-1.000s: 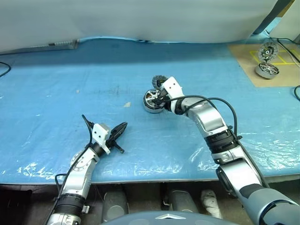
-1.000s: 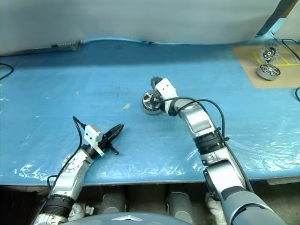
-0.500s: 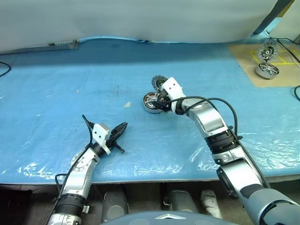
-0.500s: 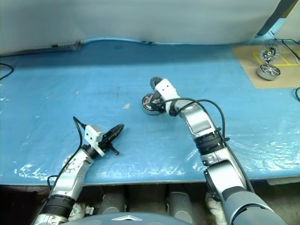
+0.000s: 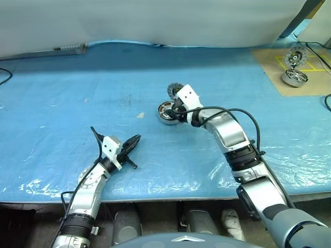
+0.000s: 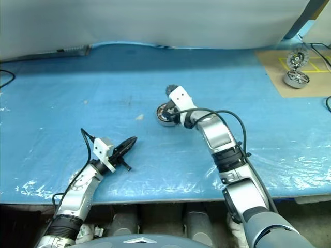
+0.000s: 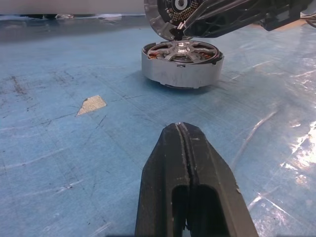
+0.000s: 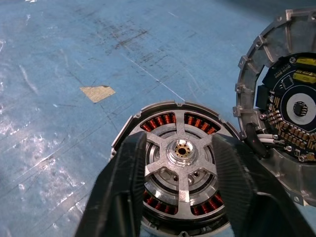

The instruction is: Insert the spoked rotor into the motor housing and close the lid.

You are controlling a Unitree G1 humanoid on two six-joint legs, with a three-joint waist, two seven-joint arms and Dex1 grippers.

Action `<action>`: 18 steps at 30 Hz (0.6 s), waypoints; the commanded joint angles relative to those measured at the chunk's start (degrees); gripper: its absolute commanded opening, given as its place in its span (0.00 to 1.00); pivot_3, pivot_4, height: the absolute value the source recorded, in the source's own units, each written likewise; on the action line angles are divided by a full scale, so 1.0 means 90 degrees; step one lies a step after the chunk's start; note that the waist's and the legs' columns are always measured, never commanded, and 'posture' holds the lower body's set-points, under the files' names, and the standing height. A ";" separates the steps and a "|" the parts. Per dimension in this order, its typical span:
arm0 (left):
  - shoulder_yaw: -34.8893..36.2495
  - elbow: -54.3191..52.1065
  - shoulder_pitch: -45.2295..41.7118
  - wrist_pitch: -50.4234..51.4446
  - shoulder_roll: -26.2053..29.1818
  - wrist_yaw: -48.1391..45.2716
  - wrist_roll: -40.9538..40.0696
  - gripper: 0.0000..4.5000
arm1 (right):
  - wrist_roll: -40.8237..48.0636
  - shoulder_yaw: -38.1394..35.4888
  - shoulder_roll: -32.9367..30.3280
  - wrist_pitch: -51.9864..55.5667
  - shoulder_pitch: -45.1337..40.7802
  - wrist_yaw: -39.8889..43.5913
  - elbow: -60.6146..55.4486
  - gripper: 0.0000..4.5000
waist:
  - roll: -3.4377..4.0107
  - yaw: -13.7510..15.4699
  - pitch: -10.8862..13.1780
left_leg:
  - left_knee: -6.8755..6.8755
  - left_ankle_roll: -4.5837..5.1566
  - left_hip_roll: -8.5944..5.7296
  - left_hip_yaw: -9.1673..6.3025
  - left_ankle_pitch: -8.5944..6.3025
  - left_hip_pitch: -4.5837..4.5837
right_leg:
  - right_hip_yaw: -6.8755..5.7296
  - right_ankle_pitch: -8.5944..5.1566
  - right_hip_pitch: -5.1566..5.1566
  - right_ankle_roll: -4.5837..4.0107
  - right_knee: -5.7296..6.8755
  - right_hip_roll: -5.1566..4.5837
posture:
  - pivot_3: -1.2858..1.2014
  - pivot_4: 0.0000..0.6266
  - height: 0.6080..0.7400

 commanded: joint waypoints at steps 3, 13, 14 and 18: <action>0.0016 -0.0040 -0.0048 -0.0103 0.0048 -0.0091 -0.0016 0.00 | -0.0041 -0.0218 0.0278 -0.0307 -0.0058 -0.0409 0.0361 0.01 | 0.0000 0.0000 0.0000 | 0.0001 0.0000 -0.0001 0.0000 0.0000 0.0000 | 0.0000 0.0000 0.0000 0.0000 0.0000 -0.0001 | 0.52 0.24 1.00; 0.0070 -0.0035 -0.0032 -0.0110 0.0089 -0.0111 -0.0015 0.00 | -0.0129 -0.0304 0.0236 -0.0517 0.0248 -0.0632 0.0846 0.00 | 0.0000 0.0003 0.0000 | 0.0002 0.0000 -0.0001 0.0000 0.0000 0.0000 | 0.0000 0.0000 0.0004 0.0000 0.0002 -0.0001 | 0.52 0.24 1.00; 0.0071 -0.0035 -0.0025 -0.0110 0.0091 -0.0111 -0.0014 0.00 | -0.0111 -0.0332 0.0212 -0.0486 0.0272 -0.0633 0.0794 0.00 | 0.0000 0.0004 0.0000 | 0.0003 0.0000 -0.0001 0.0000 0.0000 0.0001 | 0.0000 0.0000 0.0004 0.0000 0.0002 -0.0002 | 0.52 0.24 1.00; 0.0074 -0.0048 -0.0039 -0.0081 0.0101 -0.0106 -0.0019 0.00 | -0.0096 -0.0427 0.0164 -0.0372 0.0368 -0.0677 0.0598 0.00 | 0.0000 0.0039 0.0000 | 0.0004 0.0000 -0.0002 0.0000 0.0000 0.0003 | 0.0000 0.0000 0.0007 0.0000 0.0002 -0.0003 | 0.52 0.24 1.00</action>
